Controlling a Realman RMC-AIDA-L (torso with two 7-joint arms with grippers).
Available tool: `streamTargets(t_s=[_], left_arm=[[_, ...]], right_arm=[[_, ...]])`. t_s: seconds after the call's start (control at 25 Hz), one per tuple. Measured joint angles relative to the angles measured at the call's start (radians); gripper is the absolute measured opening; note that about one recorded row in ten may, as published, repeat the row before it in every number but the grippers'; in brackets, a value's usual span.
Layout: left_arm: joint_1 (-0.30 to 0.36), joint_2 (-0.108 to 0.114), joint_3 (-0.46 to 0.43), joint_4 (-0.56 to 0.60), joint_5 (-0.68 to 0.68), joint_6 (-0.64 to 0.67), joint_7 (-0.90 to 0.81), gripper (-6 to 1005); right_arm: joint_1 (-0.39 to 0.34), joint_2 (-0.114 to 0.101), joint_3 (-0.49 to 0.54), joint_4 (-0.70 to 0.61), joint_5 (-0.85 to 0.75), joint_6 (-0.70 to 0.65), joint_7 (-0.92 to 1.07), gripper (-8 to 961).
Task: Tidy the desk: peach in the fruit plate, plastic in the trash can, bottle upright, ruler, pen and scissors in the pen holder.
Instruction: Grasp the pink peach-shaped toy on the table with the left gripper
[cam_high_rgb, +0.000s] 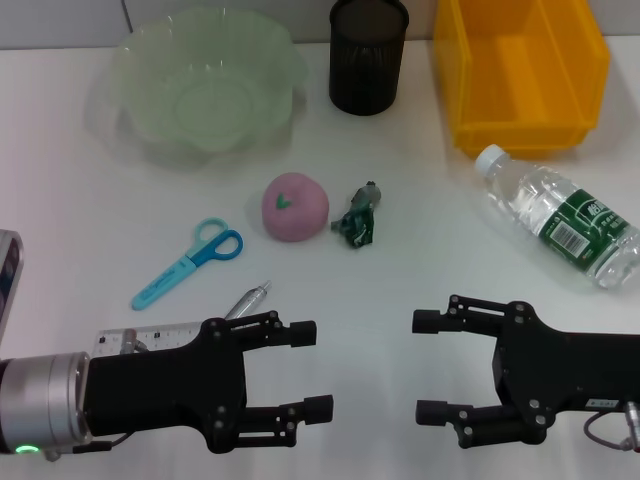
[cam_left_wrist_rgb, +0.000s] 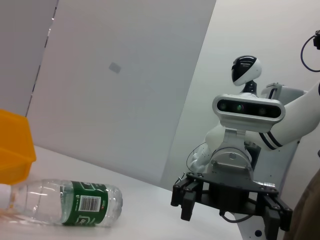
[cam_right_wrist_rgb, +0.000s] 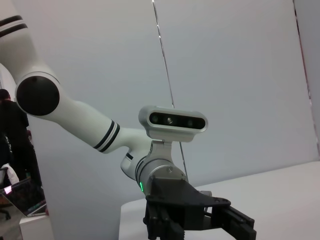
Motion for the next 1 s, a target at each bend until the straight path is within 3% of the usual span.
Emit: streamTargets(t_s=[0.36,1.0], left_arm=[[-0.003,-0.003,-0.007,0.007,-0.007,-0.007,0.022,782],[-0.066,-0.012,-0.08,0.011,-0.005,-0.036,0.017,783]], right_arm=[[-0.002,0.0,0.005,0.008,0.002,0.004,-0.007,826],[0.005,0.0,0.011,0.059,0.006,0.046,-0.048,827]])
